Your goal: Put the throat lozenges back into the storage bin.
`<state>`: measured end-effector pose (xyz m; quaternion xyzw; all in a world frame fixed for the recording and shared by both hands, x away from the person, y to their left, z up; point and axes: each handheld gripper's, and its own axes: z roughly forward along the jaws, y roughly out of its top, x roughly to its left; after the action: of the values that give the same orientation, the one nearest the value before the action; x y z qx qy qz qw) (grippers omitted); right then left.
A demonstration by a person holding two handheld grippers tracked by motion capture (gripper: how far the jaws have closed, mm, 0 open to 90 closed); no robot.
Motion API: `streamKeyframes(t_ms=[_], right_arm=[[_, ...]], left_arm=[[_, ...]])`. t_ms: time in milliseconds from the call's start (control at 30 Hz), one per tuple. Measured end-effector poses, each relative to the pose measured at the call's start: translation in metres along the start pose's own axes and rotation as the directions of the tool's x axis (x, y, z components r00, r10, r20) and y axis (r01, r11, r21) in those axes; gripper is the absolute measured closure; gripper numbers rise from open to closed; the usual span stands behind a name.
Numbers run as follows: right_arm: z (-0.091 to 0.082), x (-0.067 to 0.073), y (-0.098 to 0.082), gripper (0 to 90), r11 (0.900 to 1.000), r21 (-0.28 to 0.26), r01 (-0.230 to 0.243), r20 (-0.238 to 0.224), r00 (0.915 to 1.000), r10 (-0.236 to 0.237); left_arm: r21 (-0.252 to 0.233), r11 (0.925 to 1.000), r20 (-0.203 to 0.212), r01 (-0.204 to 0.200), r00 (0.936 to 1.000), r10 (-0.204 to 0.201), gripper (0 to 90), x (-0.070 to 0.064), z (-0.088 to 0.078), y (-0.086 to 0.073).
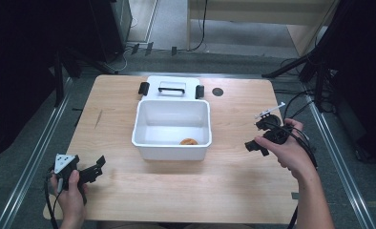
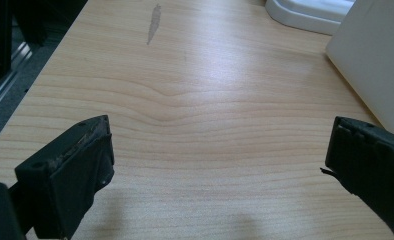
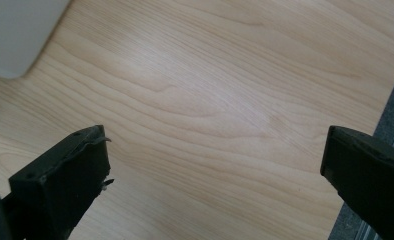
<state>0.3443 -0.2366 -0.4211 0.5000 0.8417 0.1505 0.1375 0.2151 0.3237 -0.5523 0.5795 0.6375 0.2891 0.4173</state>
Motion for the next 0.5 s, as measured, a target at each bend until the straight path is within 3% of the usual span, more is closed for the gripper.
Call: streamKeyframes(t_ms=[500], right_arm=[[0.02,-0.022,-0.049,0.0,0.99,-0.057,-0.127,0.022,0.9915,0.128]], left_arm=[[-0.001,1.0,-0.002,-0.001,1.0,0.001,0.0,0.0,0.0,0.0]])
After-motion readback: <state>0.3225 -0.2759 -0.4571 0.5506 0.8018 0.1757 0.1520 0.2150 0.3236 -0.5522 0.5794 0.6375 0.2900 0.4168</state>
